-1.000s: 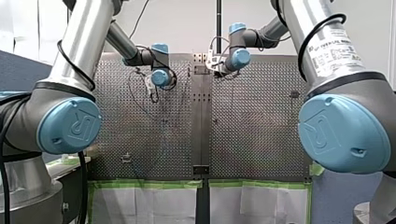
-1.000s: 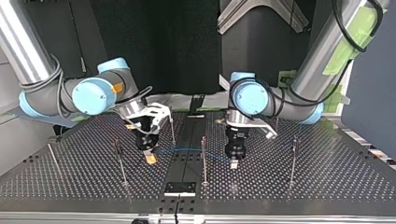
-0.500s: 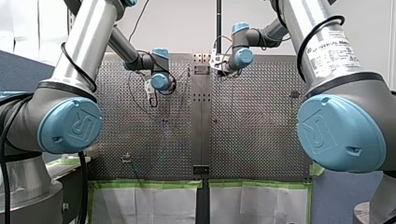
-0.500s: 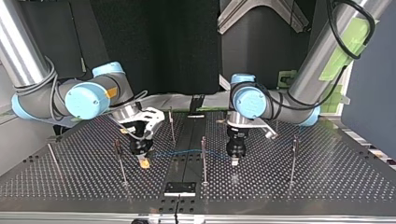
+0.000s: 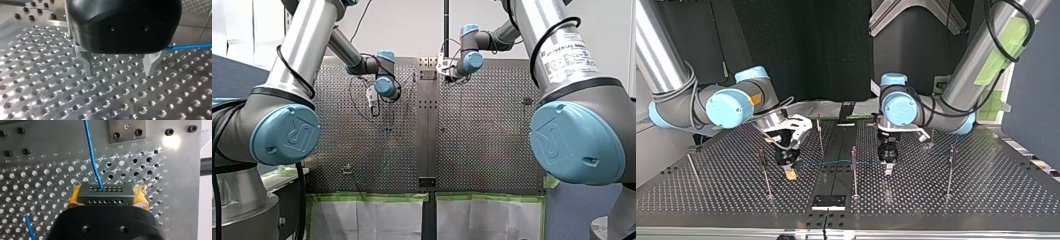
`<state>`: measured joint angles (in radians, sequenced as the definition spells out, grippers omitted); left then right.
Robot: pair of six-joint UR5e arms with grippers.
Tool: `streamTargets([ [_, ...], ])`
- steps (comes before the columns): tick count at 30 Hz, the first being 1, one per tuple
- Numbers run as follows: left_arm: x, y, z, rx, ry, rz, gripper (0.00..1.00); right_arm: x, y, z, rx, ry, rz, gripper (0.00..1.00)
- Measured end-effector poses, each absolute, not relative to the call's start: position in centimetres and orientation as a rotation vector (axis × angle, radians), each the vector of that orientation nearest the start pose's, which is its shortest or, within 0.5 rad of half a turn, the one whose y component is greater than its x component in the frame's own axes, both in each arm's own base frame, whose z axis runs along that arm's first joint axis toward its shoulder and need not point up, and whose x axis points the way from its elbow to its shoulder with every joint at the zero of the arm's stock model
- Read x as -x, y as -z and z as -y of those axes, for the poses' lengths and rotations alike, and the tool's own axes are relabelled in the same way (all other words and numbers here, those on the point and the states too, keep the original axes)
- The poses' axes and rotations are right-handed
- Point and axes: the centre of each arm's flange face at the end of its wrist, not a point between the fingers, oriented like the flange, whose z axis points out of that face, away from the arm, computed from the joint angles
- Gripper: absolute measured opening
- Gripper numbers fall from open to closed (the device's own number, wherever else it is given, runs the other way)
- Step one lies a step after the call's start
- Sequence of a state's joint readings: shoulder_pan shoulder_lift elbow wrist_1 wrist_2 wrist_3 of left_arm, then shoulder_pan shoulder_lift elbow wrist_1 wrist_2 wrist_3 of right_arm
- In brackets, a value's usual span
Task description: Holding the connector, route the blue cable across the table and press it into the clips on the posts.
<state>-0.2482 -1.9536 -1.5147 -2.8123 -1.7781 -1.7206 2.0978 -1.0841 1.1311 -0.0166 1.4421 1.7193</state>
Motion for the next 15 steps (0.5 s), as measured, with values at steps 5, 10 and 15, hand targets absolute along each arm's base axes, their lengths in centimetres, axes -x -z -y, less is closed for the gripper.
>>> streamTargets([
  [5, -56.4, -33.7, 26.9, 0.072, 0.154, -1.601, 1.00, -47.1, -41.6, 51.9, -1.680, -1.745, 0.990, 0.00],
  [10, -54.2, -34.4, 27.3, 0.060, 0.167, -1.617, 1.00, -47.1, -41.6, 51.9, -1.684, -1.740, 0.992, 0.00],
  [15, -52.3, -35.5, 27.7, 0.048, 0.184, -1.614, 1.00, -47.0, -41.6, 51.9, -1.685, -1.736, 0.994, 0.00],
])
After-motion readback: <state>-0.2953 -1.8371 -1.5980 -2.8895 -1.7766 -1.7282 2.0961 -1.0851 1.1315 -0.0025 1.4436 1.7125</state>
